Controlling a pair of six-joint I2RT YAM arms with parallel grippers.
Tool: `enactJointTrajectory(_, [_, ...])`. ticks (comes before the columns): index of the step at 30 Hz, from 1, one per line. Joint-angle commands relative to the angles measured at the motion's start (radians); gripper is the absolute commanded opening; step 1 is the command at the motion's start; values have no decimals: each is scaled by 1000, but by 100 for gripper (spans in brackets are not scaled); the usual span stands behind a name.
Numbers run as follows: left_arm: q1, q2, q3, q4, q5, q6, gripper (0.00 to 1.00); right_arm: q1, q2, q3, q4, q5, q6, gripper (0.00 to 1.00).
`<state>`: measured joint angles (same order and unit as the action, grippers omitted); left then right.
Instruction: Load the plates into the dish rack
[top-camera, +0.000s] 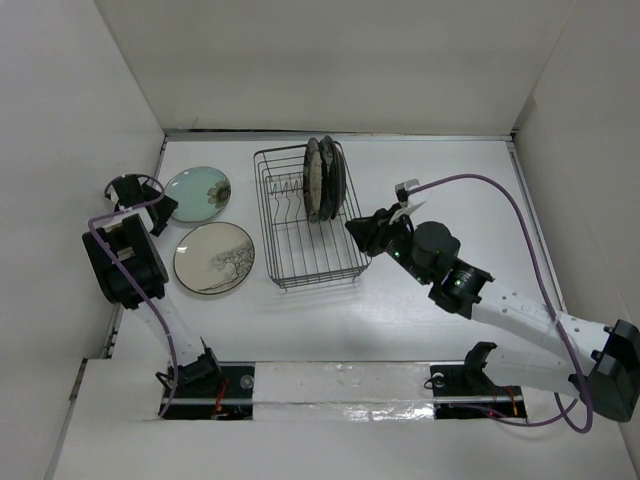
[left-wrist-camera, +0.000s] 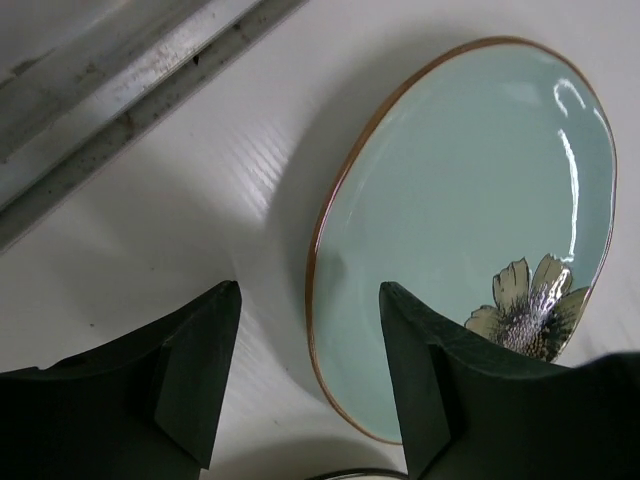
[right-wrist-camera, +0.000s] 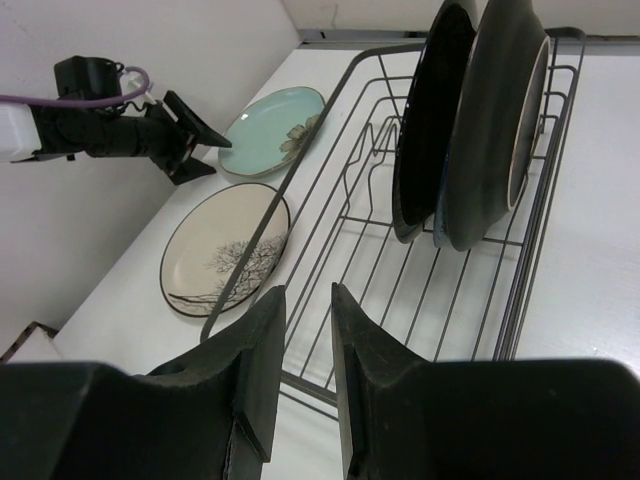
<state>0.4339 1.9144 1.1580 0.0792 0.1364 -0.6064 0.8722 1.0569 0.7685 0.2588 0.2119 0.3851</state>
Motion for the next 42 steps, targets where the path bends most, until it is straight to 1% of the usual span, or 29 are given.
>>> enactJointTrajectory(1, [3, 18, 34, -4, 28, 4, 55, -13, 0, 3, 60, -12, 1, 31])
enactJointTrajectory(6, [-17, 72, 71, -1, 55, 0, 52, -13, 14, 8, 63, -8, 3, 31])
enactJointTrajectory(7, [-26, 86, 77, -4, 57, 0, 49, -13, 14, 8, 65, -5, 3, 31])
enactJointTrajectory(9, [-35, 98, 86, -2, 63, -1, 47, -13, 8, -1, 76, 12, 8, 31])
enactJointTrajectory(10, [-35, 109, 88, 4, 68, -4, 44, -13, 3, -5, 88, 17, 9, 31])
enactJointTrajectory(12, [-35, 118, 88, 10, 80, -13, 42, -4, -5, -8, 91, 29, 8, 31])
enactJointTrajectory(15, [-35, 117, 86, 11, 75, -16, 35, -4, -6, -11, 91, 43, 6, 31])
enactJointTrajectory(16, [-35, 114, 85, 16, 78, -18, 29, -4, -5, -12, 91, 44, 6, 31])
enactJointTrajectory(18, [-35, 110, 78, 27, 95, -21, 20, -4, -2, -11, 89, 46, 5, 31])
enactJointTrajectory(19, [-35, 103, 77, 33, 97, -21, 9, -4, -1, -12, 88, 47, 5, 31])
enactJointTrajectory(20, [-35, 95, 74, 36, 97, -23, 1, -4, -3, -14, 89, 47, 5, 31])
enactJointTrajectory(25, [-1, -26, 8, 132, 103, -46, 0, -4, -5, -14, 82, 57, 1, 30])
enactJointTrajectory(27, [8, -106, -24, 168, 121, -55, 0, -4, -2, -8, 82, 50, -2, 30])
enactJointTrajectory(30, [8, -211, -78, 257, 144, -87, 0, -4, 12, 6, 82, 41, -6, 29])
enactJointTrajectory(31, [8, -251, -93, 308, 147, -99, 0, -4, 14, 11, 79, 38, -6, 27])
enactJointTrajectory(35, [8, -321, -142, 390, 146, -138, 0, 5, 15, 31, 69, 29, -9, 28])
enactJointTrajectory(37, [8, -340, -156, 418, 147, -145, 0, 5, 17, 54, 56, 20, -18, 31])
enactJointTrajectory(39, [8, -365, -164, 433, 149, -154, 0, 5, 29, 80, 39, 1, -34, 38])
enactJointTrajectory(40, [8, -380, -164, 439, 150, -154, 0, 5, 47, 93, 21, -8, -37, 45])
enactJointTrajectory(42, [8, -396, -165, 436, 152, -154, 0, 14, 69, 139, 11, -49, -45, 53])
